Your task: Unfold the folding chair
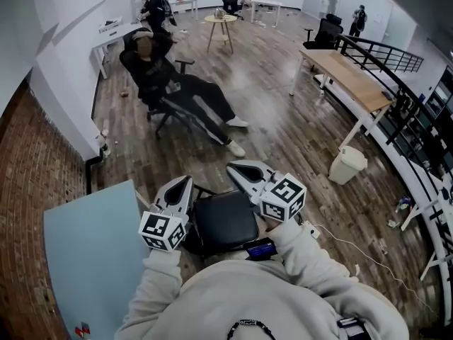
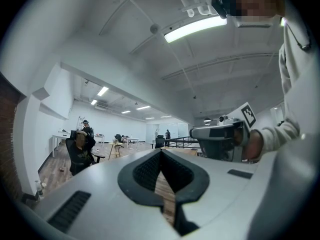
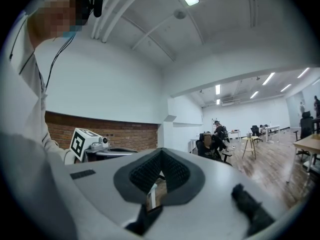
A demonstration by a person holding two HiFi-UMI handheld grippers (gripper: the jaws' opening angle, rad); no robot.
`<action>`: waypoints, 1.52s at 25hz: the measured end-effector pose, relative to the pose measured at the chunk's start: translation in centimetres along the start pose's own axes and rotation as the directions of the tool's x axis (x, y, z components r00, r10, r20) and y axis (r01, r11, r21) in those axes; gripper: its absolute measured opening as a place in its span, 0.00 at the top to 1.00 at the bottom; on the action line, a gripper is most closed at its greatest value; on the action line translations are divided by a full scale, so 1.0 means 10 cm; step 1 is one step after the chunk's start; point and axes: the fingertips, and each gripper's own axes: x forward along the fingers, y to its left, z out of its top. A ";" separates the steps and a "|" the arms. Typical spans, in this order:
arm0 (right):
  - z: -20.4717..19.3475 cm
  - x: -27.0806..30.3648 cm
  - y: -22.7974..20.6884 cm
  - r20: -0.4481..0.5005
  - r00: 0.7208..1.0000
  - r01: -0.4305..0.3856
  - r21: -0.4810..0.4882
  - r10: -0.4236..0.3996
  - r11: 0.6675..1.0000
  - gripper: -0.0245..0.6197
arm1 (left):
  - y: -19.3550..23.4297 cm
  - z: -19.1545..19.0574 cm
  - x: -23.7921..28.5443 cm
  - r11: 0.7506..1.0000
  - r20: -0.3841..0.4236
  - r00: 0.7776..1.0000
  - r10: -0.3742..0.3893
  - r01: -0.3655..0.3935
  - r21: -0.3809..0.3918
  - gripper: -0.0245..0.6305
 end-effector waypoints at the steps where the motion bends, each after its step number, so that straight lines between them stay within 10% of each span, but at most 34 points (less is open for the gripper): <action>1: -0.02 0.01 -0.04 -0.002 1.000 0.004 0.001 -0.004 1.000 0.95 | 0.01 0.00 0.03 1.000 0.001 1.000 0.001 -0.001 0.002 0.95; 38: 0.11 0.04 -0.41 -0.020 0.995 0.101 -0.028 -0.102 0.994 0.95 | -0.06 0.32 0.40 0.997 0.017 1.000 -0.019 0.017 0.080 0.95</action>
